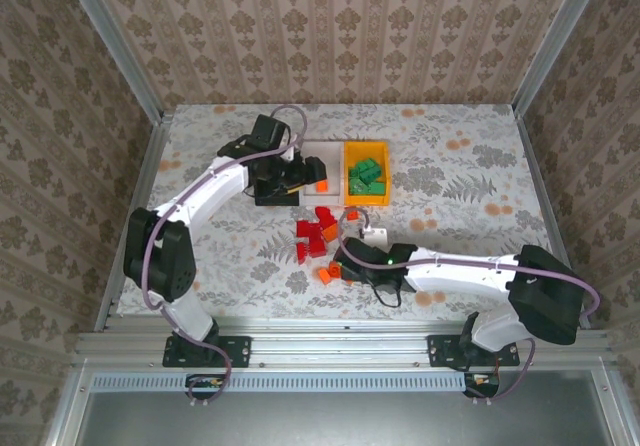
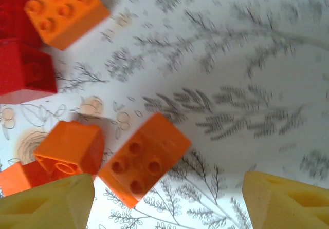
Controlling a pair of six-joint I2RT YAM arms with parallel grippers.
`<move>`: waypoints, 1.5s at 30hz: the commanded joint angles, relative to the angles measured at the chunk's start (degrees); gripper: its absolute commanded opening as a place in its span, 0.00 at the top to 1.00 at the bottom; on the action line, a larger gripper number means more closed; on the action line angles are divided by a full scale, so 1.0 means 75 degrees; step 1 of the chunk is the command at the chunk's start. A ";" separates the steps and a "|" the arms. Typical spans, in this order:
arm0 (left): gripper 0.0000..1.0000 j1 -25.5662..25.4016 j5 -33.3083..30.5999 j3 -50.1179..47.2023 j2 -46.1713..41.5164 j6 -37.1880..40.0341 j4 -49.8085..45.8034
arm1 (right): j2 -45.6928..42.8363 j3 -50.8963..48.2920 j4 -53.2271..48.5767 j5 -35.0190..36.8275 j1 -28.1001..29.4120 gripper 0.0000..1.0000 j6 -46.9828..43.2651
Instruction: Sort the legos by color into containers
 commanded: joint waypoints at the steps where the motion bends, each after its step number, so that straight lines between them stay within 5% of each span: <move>1: 0.25 0.0040 0.0143 -0.0048 -0.0002 -0.0138 0.0096 | -0.0109 -0.0341 0.0429 -0.0258 0.0102 0.23 0.1716; 10: 0.25 0.0048 -0.0047 0.0069 -0.0102 0.0026 -0.0083 | 0.0496 -0.0618 0.2123 -0.0637 0.0006 0.36 0.1908; 21: 0.25 0.0048 -0.0129 0.0117 -0.0244 0.0092 -0.0135 | 0.1421 0.0063 0.1464 -0.0001 -0.0096 0.46 0.2164; 31: 0.24 0.0065 -0.0082 0.0140 -0.0307 0.0097 -0.0136 | 0.2068 0.0448 0.0753 0.0430 -0.0132 0.67 0.1479; 40: 0.24 0.0467 -0.0027 0.0099 -0.0329 -0.0003 -0.0079 | 0.0909 0.1248 0.0577 0.1898 -0.0344 0.69 -0.0996; 45: 0.24 0.0948 -0.0067 -0.0021 -0.0336 -0.0102 0.0035 | 0.1827 0.2789 0.1368 0.0859 -0.1618 0.68 -0.3280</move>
